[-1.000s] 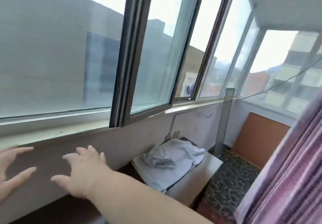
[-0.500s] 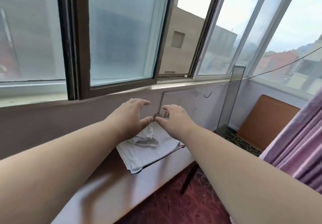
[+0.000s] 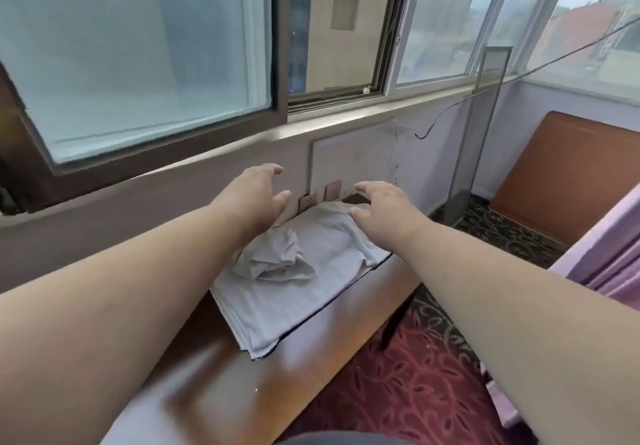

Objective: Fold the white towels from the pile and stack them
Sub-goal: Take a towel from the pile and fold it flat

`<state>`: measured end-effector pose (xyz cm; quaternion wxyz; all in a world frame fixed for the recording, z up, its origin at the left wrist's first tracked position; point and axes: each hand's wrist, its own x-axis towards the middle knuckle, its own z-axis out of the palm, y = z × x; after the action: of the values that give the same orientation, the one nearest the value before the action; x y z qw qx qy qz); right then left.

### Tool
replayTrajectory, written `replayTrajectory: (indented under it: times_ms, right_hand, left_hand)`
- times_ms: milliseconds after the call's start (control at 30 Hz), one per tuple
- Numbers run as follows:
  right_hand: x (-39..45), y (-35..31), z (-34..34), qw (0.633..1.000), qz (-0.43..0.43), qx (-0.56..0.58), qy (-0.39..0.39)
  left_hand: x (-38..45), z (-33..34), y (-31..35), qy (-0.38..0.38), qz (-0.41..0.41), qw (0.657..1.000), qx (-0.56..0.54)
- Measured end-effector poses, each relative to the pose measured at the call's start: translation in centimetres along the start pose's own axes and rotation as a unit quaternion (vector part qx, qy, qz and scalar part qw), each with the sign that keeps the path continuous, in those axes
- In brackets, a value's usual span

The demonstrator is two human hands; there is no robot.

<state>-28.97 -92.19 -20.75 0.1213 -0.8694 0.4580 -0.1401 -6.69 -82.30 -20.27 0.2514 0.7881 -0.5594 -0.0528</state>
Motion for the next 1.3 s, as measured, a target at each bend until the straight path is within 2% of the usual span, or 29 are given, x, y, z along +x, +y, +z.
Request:
replayTrajectory:
  times_ms: [233, 400, 633, 767, 900, 1100, 1300]
  right_hand:
    - [7.4, 7.2, 4.1, 0.992, 0.096, 0.072, 0.033]
    - [13.0, 11.3, 8.8, 0.991, 0.111, 0.063, -0.041]
    - [21.9, 10.5, 15.5, 0.978, -0.07, 0.08, -0.182]
    - [24.7, 9.3, 18.4, 0.945, -0.159, 0.056, -0.282]
    - [25.7, 8.8, 21.4, 0.91, -0.223, 0.018, -0.35]
    - [26.0, 8.0, 25.9, 0.868, -0.247, 0.012, -0.43]
    - [26.2, 7.4, 28.9, 0.841, -0.209, 0.033, -0.499]
  left_hand:
    - [8.8, 6.8, -2.8, -0.058, -0.077, 0.995, 0.015]
    - [12.2, 12.4, -5.1, -0.094, -0.15, 0.984, 0.026]
    - [15.0, 19.4, -7.6, -0.123, -0.268, 0.955, 0.035]
    - [14.8, 22.8, -8.3, -0.172, -0.327, 0.928, 0.045]
    - [14.4, 26.1, -8.5, -0.22, -0.37, 0.902, 0.038]
    - [15.2, 29.3, -9.4, -0.268, -0.418, 0.864, 0.082]
    - [14.3, 30.7, -10.1, -0.231, -0.423, 0.876, 0.033]
